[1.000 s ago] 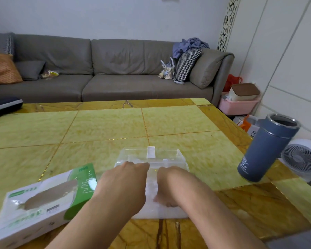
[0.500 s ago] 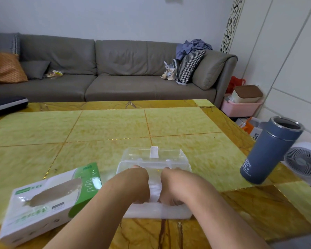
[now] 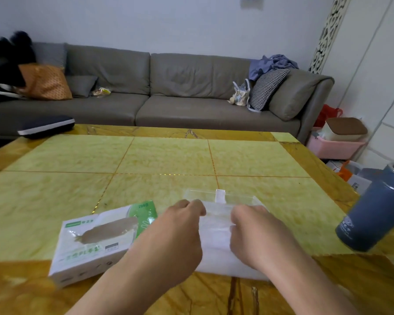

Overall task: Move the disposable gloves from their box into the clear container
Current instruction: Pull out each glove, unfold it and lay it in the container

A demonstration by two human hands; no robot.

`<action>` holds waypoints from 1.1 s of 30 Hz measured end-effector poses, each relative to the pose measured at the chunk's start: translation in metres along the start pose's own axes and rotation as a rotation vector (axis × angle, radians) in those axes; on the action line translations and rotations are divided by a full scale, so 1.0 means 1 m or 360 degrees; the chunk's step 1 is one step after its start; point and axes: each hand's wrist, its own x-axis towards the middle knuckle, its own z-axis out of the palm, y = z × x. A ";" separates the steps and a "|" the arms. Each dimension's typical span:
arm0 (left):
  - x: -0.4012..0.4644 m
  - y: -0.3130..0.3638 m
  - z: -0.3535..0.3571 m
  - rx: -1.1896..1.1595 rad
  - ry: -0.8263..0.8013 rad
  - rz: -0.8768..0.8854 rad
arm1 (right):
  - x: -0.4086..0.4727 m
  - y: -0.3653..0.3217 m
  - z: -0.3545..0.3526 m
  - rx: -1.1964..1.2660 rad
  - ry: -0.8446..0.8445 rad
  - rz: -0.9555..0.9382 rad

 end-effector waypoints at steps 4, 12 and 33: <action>-0.012 -0.052 -0.028 0.0173 0.0285 -0.0393 | -0.007 -0.030 0.005 0.0177 0.0245 -0.0256; -0.025 -0.125 -0.018 0.0360 -0.0182 -0.0345 | -0.012 -0.100 0.060 -0.0167 0.0039 -0.1016; -0.022 -0.135 -0.038 -0.0070 0.0421 -0.0555 | -0.003 -0.115 0.081 -0.0238 0.0124 -0.1026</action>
